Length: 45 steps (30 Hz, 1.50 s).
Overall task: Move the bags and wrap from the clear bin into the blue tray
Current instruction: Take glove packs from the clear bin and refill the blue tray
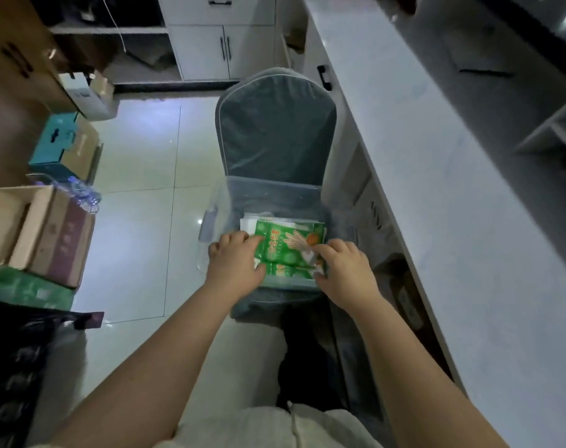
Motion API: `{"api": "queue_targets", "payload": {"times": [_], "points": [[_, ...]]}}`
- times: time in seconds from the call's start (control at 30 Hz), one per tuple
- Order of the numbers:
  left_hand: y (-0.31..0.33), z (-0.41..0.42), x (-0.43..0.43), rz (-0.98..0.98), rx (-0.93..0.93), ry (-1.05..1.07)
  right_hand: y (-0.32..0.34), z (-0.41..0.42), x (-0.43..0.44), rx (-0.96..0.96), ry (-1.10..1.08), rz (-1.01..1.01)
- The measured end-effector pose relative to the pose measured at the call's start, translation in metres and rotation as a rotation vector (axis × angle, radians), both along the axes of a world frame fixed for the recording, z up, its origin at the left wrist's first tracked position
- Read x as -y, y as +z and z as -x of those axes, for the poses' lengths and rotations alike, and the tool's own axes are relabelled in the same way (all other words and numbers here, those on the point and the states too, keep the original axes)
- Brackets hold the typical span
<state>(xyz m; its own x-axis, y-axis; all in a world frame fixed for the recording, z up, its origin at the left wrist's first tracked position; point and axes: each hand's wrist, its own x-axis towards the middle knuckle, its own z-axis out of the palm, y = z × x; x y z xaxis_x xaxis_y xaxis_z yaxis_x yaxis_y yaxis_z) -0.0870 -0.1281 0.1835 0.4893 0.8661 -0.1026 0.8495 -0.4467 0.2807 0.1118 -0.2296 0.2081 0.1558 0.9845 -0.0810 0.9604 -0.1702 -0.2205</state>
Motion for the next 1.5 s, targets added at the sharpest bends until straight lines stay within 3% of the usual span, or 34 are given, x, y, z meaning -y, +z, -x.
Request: {"api": "queue_targets", "payload": {"times": [0.5,0.73,0.9,1.23,1.4,1.5], "points": [[-0.166,-0.111,-0.148,0.323,-0.182,-0.032,-0.175,-0.095,-0.202,-0.231,0.033,0.432],[-0.253,-0.167,-0.208,0.414,-0.286,-0.209,-0.249,-0.108,-0.229,-0.433,-0.193,0.464],[-0.3,-0.19,-0.234,0.457,-0.344,-0.3,-0.277,-0.113,-0.232,-0.35,-0.257,0.356],[-0.295,-0.186,-0.21,0.367,-0.417,-0.373,-0.275,-0.115,-0.223,-0.352,-0.256,0.321],[-0.248,-0.17,-0.217,0.293,-0.338,-0.398,-0.236,-0.114,-0.215,-0.461,-0.224,0.236],[-0.208,-0.158,-0.222,0.223,-0.305,-0.406,-0.201,-0.108,-0.206,-0.405,-0.211,0.173]]}}
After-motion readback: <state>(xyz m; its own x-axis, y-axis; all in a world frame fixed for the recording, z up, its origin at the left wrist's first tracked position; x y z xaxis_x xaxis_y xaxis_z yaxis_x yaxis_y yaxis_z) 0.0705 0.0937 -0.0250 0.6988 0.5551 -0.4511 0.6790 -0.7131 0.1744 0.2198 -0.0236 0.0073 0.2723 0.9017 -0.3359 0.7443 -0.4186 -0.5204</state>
